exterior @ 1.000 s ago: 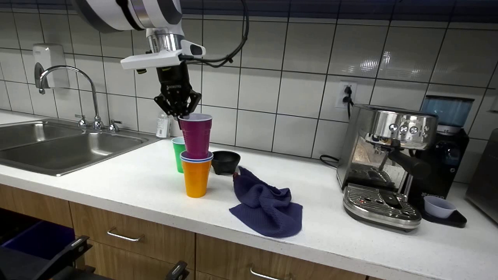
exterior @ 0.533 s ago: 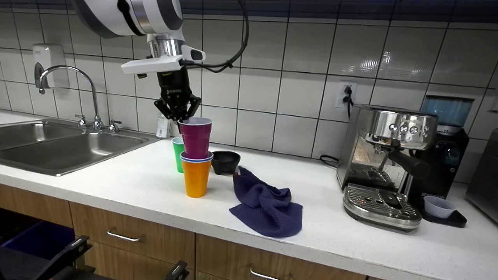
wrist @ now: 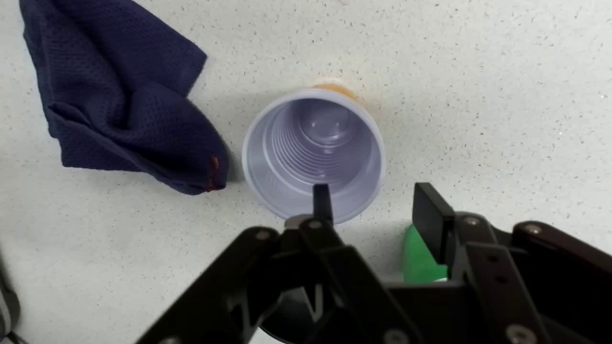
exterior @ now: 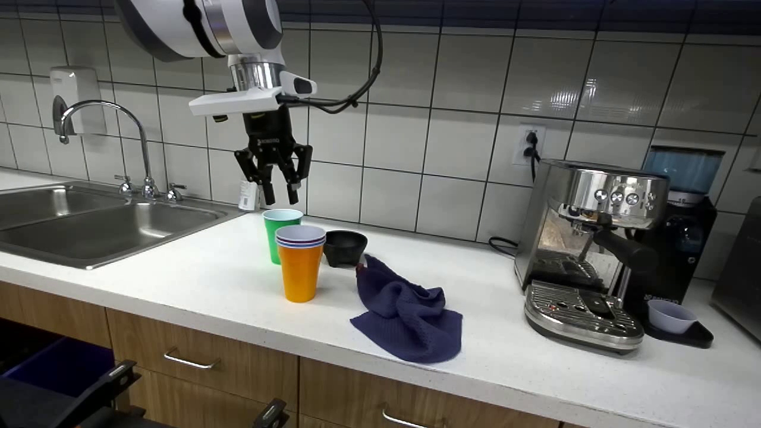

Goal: Stack the four cups together.

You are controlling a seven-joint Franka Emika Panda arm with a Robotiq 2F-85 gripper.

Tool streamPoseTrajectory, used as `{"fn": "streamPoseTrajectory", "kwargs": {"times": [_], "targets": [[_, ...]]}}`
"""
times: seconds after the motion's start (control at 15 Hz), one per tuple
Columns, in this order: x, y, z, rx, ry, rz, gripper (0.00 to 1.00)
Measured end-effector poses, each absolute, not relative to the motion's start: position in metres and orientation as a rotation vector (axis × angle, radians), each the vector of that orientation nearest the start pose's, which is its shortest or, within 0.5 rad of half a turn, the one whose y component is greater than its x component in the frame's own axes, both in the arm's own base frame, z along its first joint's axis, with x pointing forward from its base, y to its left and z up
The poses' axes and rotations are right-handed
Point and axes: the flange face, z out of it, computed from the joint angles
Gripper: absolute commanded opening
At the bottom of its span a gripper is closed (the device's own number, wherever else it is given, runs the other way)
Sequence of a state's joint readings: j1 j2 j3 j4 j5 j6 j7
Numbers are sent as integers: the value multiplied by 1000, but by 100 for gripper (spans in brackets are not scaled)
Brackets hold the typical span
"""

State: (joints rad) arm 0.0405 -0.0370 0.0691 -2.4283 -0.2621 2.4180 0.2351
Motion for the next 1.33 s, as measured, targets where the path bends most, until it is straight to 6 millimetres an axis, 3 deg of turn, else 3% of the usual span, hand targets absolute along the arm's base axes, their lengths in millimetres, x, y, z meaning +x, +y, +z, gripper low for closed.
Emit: {"fn": "streamPoseTrajectory", "kwargs": {"times": [0.2, 0.73, 1.33], "targets": [[483, 54, 325, -3306, -121, -114, 99], [499, 92, 325, -3290, -243, -143, 100], [560, 133, 287, -3242, -376, -103, 100]]}}
